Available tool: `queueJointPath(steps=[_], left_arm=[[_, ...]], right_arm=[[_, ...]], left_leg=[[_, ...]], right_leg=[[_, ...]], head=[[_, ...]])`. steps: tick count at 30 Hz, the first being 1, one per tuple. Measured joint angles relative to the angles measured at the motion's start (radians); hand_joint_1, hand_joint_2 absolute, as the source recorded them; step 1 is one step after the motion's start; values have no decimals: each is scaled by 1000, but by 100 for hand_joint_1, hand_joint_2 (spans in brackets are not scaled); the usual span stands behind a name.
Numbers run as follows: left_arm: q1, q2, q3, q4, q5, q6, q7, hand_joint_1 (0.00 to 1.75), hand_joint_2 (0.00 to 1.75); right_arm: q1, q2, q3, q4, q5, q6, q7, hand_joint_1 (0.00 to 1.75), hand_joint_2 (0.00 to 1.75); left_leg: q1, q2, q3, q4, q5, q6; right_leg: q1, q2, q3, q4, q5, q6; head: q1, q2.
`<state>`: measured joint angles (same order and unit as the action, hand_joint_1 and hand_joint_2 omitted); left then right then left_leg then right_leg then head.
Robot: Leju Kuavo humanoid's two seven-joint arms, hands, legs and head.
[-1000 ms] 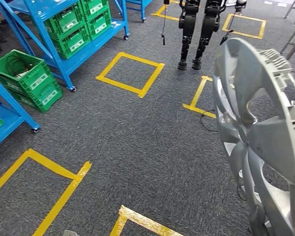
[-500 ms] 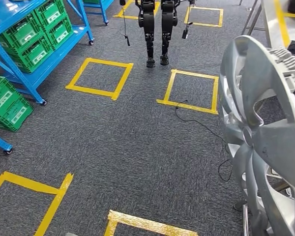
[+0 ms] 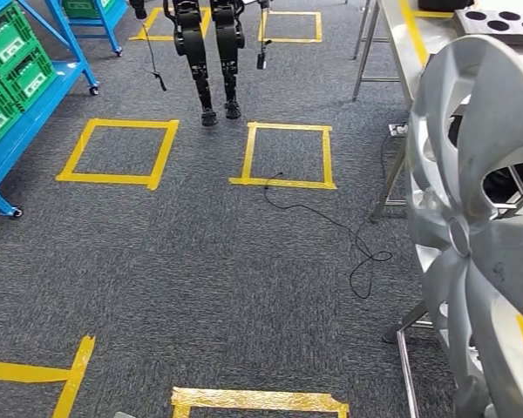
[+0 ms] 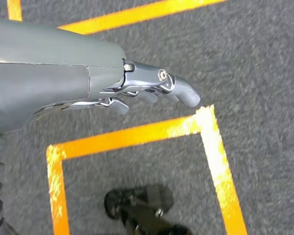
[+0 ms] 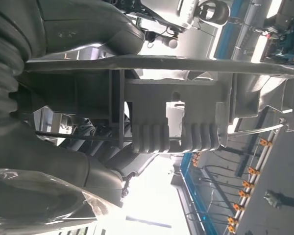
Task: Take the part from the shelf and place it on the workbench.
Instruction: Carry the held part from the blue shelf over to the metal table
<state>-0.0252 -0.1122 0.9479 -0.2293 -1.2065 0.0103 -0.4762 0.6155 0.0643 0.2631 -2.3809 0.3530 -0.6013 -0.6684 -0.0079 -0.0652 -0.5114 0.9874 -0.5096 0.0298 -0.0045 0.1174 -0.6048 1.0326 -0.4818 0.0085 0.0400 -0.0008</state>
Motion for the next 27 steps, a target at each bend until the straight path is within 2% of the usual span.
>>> queueJointPath(steps=[1,3,4,5,6,7,8,9,10,11,12,14,15,17,18,19,20,21,22,23,25,26,27], left_arm=[[-1,0,0,0,-1,3,-1,0,175],[-1,0,-1,0,-2,8,-5,0,175],[0,0,-1,0,-2,10,-8,0,175],[1,0,-1,0,-2,11,-12,0,175],[2,-1,-1,0,-2,13,-17,0,175],[1,-2,-1,0,-2,16,-23,0,175],[1,-2,-1,0,-2,20,-29,0,175],[0,-2,-1,0,-1,24,-34,0,175],[0,-1,-1,0,-1,26,-37,0,175],[-1,0,-1,0,-1,27,-38,0,175],[-2,1,-1,0,-1,27,-38,0,175],[-5,1,-1,0,-2,26,-37,0,175],[-7,0,-1,0,-2,26,-37,0,175],[-7,-2,-1,0,-4,26,-37,0,175],[-7,-2,-1,0,-4,26,-37,0,175],[-5,-3,-2,0,-5,26,-37,0,175],[-2,-3,-2,0,-5,26,-37,0,175],[-1,-3,-2,0,-5,27,-36,0,175],[0,-3,-2,0,-7,31,-32,0,175],[1,-2,-2,0,-11,39,-27,0,175],[1,1,-2,0,-19,60,-15,0,175],[2,4,-2,0,-22,69,-11,0,175],[2,7,-2,0,-23,75,-9,0,175]], right_arm=[[-2,-5,4,-2,1,-1,0,175,175],[-7,-17,11,-4,2,-4,0,175,175],[-8,-22,14,-4,3,-7,0,175,175],[-8,-27,16,-4,4,-10,0,175,175],[-7,-31,17,-4,6,-15,0,175,175],[-6,-33,19,-4,10,-20,0,175,175],[-6,-36,21,-4,16,-26,0,175,175],[-6,-38,23,-4,24,-31,0,175,175],[-7,-39,25,-4,32,-34,0,175,175],[-6,-41,28,-4,38,-38,0,175,175],[-6,-42,30,-4,42,-41,0,175,175],[-3,-43,32,-4,47,-48,0,175,175],[-2,-43,33,-4,48,-50,0,175,175],[-2,-44,35,-4,51,-52,0,175,175],[-2,-44,37,-4,52,-52,0,175,175],[-2,-44,38,-4,52,-52,0,175,175],[-2,-44,39,-4,53,-52,0,175,175],[-2,-44,40,-4,53,-54,0,175,175],[-2,-44,41,-4,55,-57,1,175,175],[-3,-46,44,-4,58,-63,3,175,175],[-5,-50,51,-4,66,-77,8,175,175],[-7,-52,54,-4,70,-82,10,175,175],[-9,-53,56,-4,73,-86,12,175,175]], left_leg=[[2,15,3,-9,6,2],[3,47,5,-18,10,5],[4,63,4,-18,10,6],[4,80,4,-17,9,5],[5,95,4,-17,7,3],[7,109,5,-16,5,-1],[10,122,7,-15,2,-5],[11,132,9,-12,-2,-12],[11,142,11,-6,-8,-20],[10,149,12,0,-12,-27],[8,155,14,3,-15,-33],[9,167,17,5,-19,-40],[12,162,17,11,-27,-44],[16,124,-8,75,-73,-49],[17,100,-36,139,-107,-49],[17,86,-71,213,-139,-47],[15,79,-102,274,-158,-43],[12,76,-121,306,-156,-36],[8,73,-123,297,-133,-28],[1,64,-107,248,-93,-18],[-13,20,-58,114,-15,6],[-17,-1,-39,65,6,14],[-19,-14,-29,39,11,21]], right_leg=[[2,-26,-14,23,-16,4],[2,-86,-64,126,-76,13],[-2,-100,-93,190,-106,19],[-6,-107,-114,238,-123,25],[-10,-112,-118,254,-122,31],[-15,-117,-101,228,-102,37],[-19,-127,-64,169,-71,42],[-21,-148,-23,98,-48,48],[-21,-162,13,39,-31,47],[-20,-172,35,3,-26,42],[-17,-174,43,-9,-29,34],[-13,-154,41,-8,-28,14],[-13,-146,40,-8,-27,7],[-13,-129,40,-10,-24,-5],[-12,-119,39,-10,-24,-9],[-9,-108,38,-10,-23,-12],[-6,-95,37,-10,-22,-15],[-3,-82,37,-10,-22,-16],[0,-69,38,-10,-22,-17],[1,-55,40,-10,-21,-17],[1,-32,41,-10,-21,-17],[-1,-21,40,-9,-20,-16],[-3,-10,37,-10,-19,-13]], head=[[2,0],[5,0],[5,0],[5,0],[5,0],[5,0],[5,0],[5,0],[6,0],[5,0],[4,0],[3,0],[2,0],[0,0],[-2,0],[-3,0],[-3,0],[-3,0],[-3,0],[-3,0],[-2,0],[-2,0],[-3,0]])
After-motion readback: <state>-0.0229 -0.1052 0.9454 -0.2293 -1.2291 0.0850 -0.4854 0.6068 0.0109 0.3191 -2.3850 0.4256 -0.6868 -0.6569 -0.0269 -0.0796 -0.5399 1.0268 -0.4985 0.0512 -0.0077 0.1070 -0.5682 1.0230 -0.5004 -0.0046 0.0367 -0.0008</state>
